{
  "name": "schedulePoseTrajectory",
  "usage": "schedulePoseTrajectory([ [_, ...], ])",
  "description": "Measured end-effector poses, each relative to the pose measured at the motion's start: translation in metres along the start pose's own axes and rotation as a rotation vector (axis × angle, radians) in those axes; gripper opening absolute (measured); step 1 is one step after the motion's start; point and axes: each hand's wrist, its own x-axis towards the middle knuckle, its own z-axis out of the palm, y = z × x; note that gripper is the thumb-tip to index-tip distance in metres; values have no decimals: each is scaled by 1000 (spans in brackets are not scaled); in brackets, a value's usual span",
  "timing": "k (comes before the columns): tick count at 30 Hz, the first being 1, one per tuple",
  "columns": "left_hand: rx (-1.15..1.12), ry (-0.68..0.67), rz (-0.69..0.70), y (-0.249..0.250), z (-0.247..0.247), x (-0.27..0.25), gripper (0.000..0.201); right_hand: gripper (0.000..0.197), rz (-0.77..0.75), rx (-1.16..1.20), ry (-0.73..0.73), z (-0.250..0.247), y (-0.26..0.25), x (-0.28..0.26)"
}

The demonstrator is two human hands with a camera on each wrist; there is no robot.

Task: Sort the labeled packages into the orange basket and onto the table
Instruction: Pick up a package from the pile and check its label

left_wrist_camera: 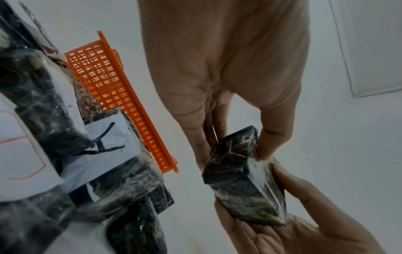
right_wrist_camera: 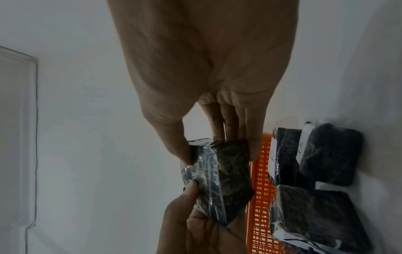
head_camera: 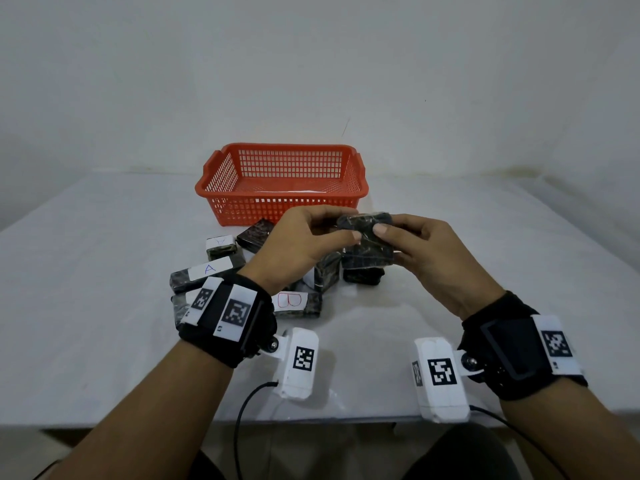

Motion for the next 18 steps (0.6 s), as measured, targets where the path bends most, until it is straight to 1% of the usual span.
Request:
schedulePoseTrajectory([
  [3,-30,-43,-25,2,0,-1,35,26,-12,-23,28,0,-3,0],
  [5,-17,-33,-21,1,0,0,35,27,-15,-31,13,-1,-3,-1],
  [8,-21,1,-33,0,1,2,35,37,-34,-98,-21,-2,-3,-1],
  [10,11,-45,-50,-2,-2,2,41,44,-44,-158,-11,-2,-4,-1],
  [12,97,-110,-55,-3,-4,2,53,47,-57,-214,-2,-2,-4,-1],
  [14,147,-120,-49,-2,-6,3,59,49,-71,-239,10,-2,-5,-1],
  [16,129,-87,-50,-1,-6,3,57,49,-81,-206,16,-1,-5,-1],
  [18,86,-51,-47,-2,-6,3,56,43,-44,-92,4,0,-4,-1],
])
